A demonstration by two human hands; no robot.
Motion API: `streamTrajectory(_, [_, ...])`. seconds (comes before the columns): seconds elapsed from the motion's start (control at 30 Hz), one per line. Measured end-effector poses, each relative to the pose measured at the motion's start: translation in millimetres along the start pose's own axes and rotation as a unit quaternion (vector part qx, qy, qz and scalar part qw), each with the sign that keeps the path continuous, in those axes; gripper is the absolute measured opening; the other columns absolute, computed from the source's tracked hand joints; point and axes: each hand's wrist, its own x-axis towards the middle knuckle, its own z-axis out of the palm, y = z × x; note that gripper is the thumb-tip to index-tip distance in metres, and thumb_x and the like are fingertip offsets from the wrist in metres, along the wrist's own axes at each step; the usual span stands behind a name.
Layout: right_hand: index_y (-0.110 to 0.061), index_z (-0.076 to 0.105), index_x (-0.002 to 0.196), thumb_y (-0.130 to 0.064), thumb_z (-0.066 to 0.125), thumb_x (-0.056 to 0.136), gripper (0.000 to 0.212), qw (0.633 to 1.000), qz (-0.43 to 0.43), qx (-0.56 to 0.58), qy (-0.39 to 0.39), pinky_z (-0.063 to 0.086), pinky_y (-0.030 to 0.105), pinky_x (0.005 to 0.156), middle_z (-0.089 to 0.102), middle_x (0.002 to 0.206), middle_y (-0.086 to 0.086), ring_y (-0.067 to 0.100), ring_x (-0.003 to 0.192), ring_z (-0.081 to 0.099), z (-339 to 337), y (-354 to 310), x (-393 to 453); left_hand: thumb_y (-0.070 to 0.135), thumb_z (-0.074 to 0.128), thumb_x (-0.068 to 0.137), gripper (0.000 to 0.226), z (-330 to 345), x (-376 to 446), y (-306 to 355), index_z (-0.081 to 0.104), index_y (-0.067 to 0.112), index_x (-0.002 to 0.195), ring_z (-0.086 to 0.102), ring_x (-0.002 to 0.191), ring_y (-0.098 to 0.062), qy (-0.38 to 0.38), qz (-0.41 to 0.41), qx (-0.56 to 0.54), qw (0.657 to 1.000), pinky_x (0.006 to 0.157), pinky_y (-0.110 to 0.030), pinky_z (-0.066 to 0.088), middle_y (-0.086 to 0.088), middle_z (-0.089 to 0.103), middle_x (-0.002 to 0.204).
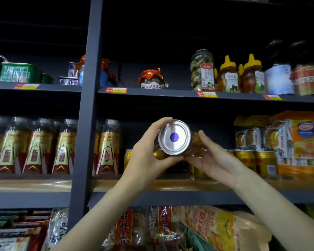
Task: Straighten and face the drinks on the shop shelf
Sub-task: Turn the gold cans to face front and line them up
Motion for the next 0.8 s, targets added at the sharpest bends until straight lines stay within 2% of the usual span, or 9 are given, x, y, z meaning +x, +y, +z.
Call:
streamTrajectory(0.1, [-0.013,0.058,0.121,-0.018,0.066,0.072,0.05,0.994,-0.093,-0.047,0.025,0.058,0.033,0.074,0.062,0.122,0.014,0.027,0.106,0.064,-2,-5,2,0.029,0.071,0.073,0.068,1,-1,-1,0.035,0.04,0.129,0.059,0.108,-0.004,-0.039,-0.122,-0.135,0.983,0.086,-0.021,0.052,0.017,0.049,0.125])
streamTrajectory(0.17, [-0.015,0.058,0.118,-0.016,0.075,0.063,0.057,0.988,-0.129,-0.078,0.031,0.057,0.031,0.073,0.061,0.123,0.012,0.025,0.11,0.062,-4,-5,2,0.033,0.067,0.07,0.063,0,-2,-4,0.041,0.031,0.128,0.065,0.102,-0.014,-0.045,-0.212,-0.27,0.938,0.082,-0.026,0.055,0.0,0.056,0.122])
streamTrajectory(0.27, [-0.016,0.06,0.116,-0.015,0.081,0.052,0.067,0.986,-0.143,-0.086,0.011,0.055,0.027,0.075,0.061,0.124,0.01,0.021,0.11,0.063,-6,0,1,0.03,0.068,0.069,0.064,1,-4,-10,0.044,0.02,0.127,0.068,0.096,-0.024,-0.041,-0.293,-0.372,0.88,0.082,-0.029,0.056,-0.013,0.063,0.113])
streamTrajectory(0.33, [-0.017,0.058,0.118,-0.011,0.077,0.058,0.063,0.986,-0.137,-0.099,0.006,0.055,0.027,0.077,0.059,0.125,0.009,0.02,0.111,0.062,-6,1,-1,0.026,0.07,0.068,0.065,3,-6,-13,0.044,0.021,0.127,0.068,0.096,-0.024,-0.028,-0.291,-0.375,0.88,0.081,-0.028,0.056,-0.014,0.063,0.114])
streamTrajectory(0.4, [-0.018,0.057,0.12,-0.008,0.072,0.065,0.058,0.986,-0.109,-0.124,0.002,0.056,0.031,0.079,0.058,0.125,0.01,0.022,0.109,0.063,-7,-3,-2,0.026,0.072,0.065,0.067,2,-6,-15,0.044,0.026,0.126,0.068,0.097,-0.017,-0.002,-0.255,-0.319,0.913,0.079,-0.025,0.056,-0.008,0.062,0.116])
streamTrajectory(0.5, [-0.015,0.057,0.122,-0.016,0.068,0.071,0.051,0.994,-0.038,-0.106,-0.007,0.058,0.037,0.079,0.063,0.117,0.015,0.031,0.102,0.067,-7,-6,-4,0.019,0.074,0.068,0.065,0,-8,-16,0.043,0.033,0.124,0.063,0.1,-0.003,0.005,-0.179,-0.2,0.963,0.075,-0.02,0.054,0.009,0.057,0.118])
streamTrajectory(0.6, [-0.011,0.057,0.12,-0.019,0.067,0.071,0.05,0.996,-0.048,-0.081,0.008,0.059,0.037,0.077,0.064,0.114,0.017,0.033,0.1,0.067,-6,-5,-3,0.005,0.072,0.075,0.062,0,-11,-13,0.042,0.034,0.121,0.059,0.104,0.001,-0.018,-0.141,-0.184,0.973,0.076,-0.018,0.052,0.015,0.05,0.123])
streamTrajectory(0.67, [-0.014,0.059,0.115,-0.016,0.069,0.069,0.048,0.992,-0.086,-0.092,0.015,0.058,0.036,0.077,0.068,0.109,0.013,0.028,0.1,0.068,-6,-4,-2,0.008,0.07,0.076,0.058,0,-11,-15,0.042,0.033,0.12,0.063,0.104,-0.008,-0.029,-0.161,-0.233,0.959,0.078,-0.022,0.054,0.011,0.051,0.124])
streamTrajectory(0.8, [-0.018,0.06,0.109,-0.015,0.074,0.06,0.051,0.984,-0.128,-0.122,-0.011,0.057,0.029,0.077,0.072,0.104,0.005,0.021,0.1,0.068,-6,-5,-6,0.025,0.068,0.071,0.057,-2,-8,-19,0.047,0.024,0.125,0.067,0.098,-0.027,-0.017,-0.282,-0.396,0.874,0.081,-0.033,0.057,-0.013,0.059,0.119])
